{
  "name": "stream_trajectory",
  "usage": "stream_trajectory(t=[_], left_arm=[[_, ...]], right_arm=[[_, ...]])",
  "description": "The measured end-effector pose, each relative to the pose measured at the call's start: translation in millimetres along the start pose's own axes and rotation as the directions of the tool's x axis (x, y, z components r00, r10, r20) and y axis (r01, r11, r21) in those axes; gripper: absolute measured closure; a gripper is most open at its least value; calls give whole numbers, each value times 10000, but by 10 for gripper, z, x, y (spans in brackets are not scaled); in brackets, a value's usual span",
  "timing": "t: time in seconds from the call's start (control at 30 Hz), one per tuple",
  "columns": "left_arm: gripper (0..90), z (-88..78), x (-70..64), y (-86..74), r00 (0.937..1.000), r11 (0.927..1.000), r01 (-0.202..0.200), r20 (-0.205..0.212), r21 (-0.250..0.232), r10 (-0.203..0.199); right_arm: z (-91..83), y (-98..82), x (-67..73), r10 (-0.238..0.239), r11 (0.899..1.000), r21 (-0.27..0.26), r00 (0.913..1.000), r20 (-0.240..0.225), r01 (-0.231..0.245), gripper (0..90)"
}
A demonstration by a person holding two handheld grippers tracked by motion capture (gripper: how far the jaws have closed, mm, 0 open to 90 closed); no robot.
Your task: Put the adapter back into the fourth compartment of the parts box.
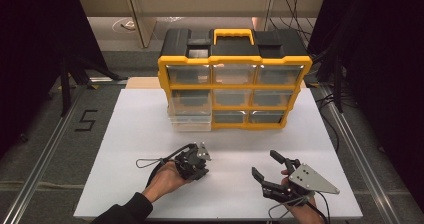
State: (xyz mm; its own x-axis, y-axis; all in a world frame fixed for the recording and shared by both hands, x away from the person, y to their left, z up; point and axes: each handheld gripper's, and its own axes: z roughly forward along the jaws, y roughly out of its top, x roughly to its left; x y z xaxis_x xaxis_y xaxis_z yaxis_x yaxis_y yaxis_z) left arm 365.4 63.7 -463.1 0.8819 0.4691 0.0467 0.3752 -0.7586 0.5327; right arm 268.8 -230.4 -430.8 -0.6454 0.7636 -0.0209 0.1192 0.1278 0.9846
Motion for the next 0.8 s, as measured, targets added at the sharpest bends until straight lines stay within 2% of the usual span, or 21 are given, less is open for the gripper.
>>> stream_trajectory(t=[0.1,0.13,0.17,0.47,0.6,0.8], left_arm=[[759,-28,8,-7,10000,9999,45,17,-128,-45],[759,-41,16,-7,10000,9999,-48,-3,-97,48],[759,-44,6,-8,9999,9997,108,33,-240,-107],[759,-130,-4,6,10000,9984,50,29,-571,-48],[759,-215,1,25,9999,9957,106,-42,-920,-110],[759,-283,8,30,9999,9929,144,-75,-1184,-154]], right_arm=[[0,2,0,-30,10000,-19,10000,-25,30,242],[0,3,0,-28,10000,-21,10000,-29,27,242],[1,3,0,-39,10000,-49,10000,-28,39,242],[-1,5,6,-30,10000,-51,10000,-43,30,242],[-3,6,3,-51,10000,-32,10000,-42,51,241],[0,4,7,-26,10000,-18,10000,-49,26,242]])
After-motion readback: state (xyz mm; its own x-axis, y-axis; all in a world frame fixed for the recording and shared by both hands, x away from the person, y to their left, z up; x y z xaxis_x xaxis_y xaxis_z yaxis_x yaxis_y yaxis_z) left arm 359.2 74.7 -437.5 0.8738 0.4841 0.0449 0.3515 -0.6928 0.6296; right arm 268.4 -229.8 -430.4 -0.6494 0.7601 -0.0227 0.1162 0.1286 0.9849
